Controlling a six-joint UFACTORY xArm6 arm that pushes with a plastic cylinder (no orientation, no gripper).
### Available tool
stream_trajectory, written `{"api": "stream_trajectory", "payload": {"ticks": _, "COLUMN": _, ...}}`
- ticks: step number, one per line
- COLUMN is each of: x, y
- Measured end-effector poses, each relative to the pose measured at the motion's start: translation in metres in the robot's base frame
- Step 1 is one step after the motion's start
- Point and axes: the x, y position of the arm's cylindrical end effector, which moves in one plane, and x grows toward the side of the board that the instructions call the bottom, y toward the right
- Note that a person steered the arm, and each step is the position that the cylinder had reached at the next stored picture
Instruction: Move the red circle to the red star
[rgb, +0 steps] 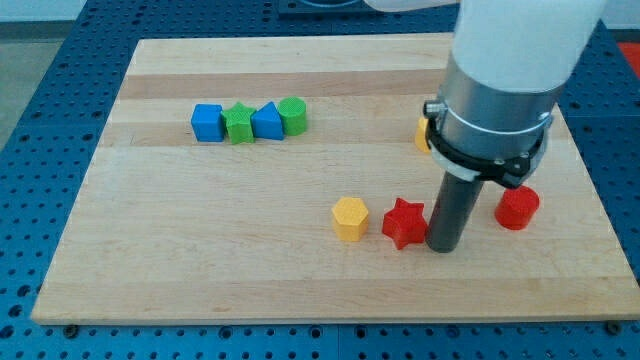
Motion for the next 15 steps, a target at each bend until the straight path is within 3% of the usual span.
{"api": "stream_trajectory", "payload": {"ticks": 4, "x": 0.0, "y": -0.038}}
{"api": "stream_trajectory", "payload": {"ticks": 6, "x": -0.001, "y": -0.028}}
{"api": "stream_trajectory", "payload": {"ticks": 9, "x": 0.004, "y": 0.131}}
{"api": "stream_trajectory", "payload": {"ticks": 10, "x": -0.025, "y": 0.139}}
{"api": "stream_trajectory", "payload": {"ticks": 15, "x": -0.039, "y": 0.062}}
